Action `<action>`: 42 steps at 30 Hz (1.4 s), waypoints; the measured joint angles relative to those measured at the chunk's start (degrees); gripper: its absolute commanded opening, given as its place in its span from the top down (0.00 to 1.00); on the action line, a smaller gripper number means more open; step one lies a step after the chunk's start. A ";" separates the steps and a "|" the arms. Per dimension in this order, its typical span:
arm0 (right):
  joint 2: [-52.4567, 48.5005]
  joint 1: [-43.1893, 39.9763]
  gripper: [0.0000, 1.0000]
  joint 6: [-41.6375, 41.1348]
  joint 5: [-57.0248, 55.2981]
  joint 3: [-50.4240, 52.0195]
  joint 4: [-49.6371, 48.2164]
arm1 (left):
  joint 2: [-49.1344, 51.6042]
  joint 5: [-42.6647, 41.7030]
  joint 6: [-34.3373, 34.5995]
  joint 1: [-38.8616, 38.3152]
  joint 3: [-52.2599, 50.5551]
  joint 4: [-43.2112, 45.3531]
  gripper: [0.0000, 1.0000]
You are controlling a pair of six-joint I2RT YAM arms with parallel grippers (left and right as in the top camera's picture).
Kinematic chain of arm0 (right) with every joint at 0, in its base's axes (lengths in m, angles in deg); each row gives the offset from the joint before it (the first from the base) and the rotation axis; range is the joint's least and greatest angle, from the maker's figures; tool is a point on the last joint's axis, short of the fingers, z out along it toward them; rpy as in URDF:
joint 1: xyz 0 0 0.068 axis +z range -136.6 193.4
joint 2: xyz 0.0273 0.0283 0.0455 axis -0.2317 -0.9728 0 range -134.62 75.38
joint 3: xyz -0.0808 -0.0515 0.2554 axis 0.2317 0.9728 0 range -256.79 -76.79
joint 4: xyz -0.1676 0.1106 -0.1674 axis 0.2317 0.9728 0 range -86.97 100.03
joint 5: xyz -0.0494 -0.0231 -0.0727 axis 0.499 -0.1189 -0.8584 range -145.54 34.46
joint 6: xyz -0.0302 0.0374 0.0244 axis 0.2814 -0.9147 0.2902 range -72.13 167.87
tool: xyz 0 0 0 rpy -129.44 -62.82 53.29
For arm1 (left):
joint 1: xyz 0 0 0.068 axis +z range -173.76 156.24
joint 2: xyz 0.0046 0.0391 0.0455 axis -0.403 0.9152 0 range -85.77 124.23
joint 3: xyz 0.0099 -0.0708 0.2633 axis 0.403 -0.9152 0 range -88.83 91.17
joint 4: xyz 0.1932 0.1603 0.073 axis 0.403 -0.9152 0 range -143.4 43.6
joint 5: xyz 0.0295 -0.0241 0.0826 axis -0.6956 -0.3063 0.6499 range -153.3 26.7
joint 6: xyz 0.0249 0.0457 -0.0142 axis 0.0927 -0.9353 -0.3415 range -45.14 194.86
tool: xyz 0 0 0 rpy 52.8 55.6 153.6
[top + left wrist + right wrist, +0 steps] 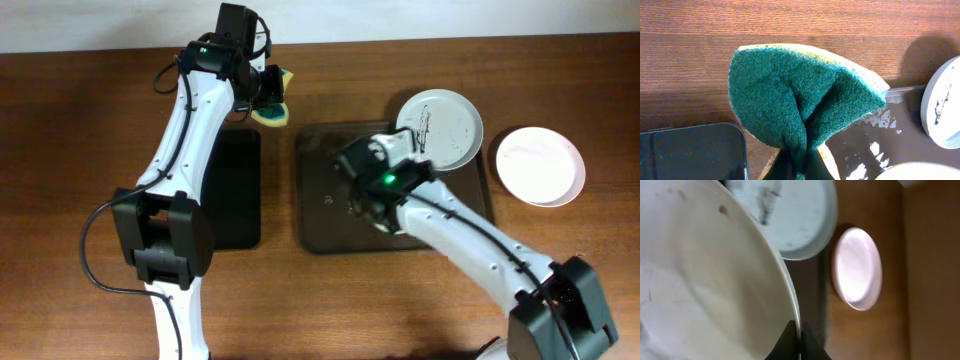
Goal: Clean dirty plates on tray and stack at the side
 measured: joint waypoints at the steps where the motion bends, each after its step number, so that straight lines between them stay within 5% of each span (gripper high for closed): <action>1: 0.00 3.23 0.96 0.00 0.46 0.00 -1.03 | 0.00 0.00 0.00 0.00 0.00 0.00 1.00; 7: 0.00 9.57 0.96 0.44 12.07 -1.18 -3.74 | 0.00 0.04 0.00 0.00 0.00 -0.13 1.00; 12: 2.51 -9.40 0.96 6.49 46.66 -7.56 -3.56 | 0.02 0.04 0.00 0.00 0.00 -0.17 1.00; 15: 3.65 -23.80 0.96 7.91 54.36 -7.93 -1.31 | 0.00 0.04 0.00 0.00 0.00 -0.13 1.00; 19: 3.65 -19.91 0.96 6.99 31.78 -7.96 2.95 | 0.00 0.04 0.00 0.00 0.00 -0.13 1.00; 24: 3.67 5.01 0.96 3.45 -12.79 -8.02 4.92 | 0.00 0.04 0.00 0.00 0.00 -0.13 1.00; 28: 3.72 9.25 0.96 3.19 -27.21 -8.00 5.16 | 0.02 0.04 0.00 0.00 0.00 -0.13 1.00; 31: 3.87 8.26 0.96 0.55 -25.46 -8.02 4.90 | 0.02 0.04 0.00 0.00 0.00 -0.13 1.00; 33: 5.81 1.36 0.96 -0.31 -12.57 -8.02 3.85 | 0.00 0.04 0.00 0.00 0.00 -0.33 1.00; 38: 10.67 -42.38 0.96 1.29 30.16 -8.17 -1.25 | 0.00 0.07 0.00 0.00 0.00 -0.57 1.00; 42: -0.96 -66.49 0.96 1.55 37.88 -8.22 -5.95 | 0.00 0.04 0.00 0.00 0.00 -0.74 1.00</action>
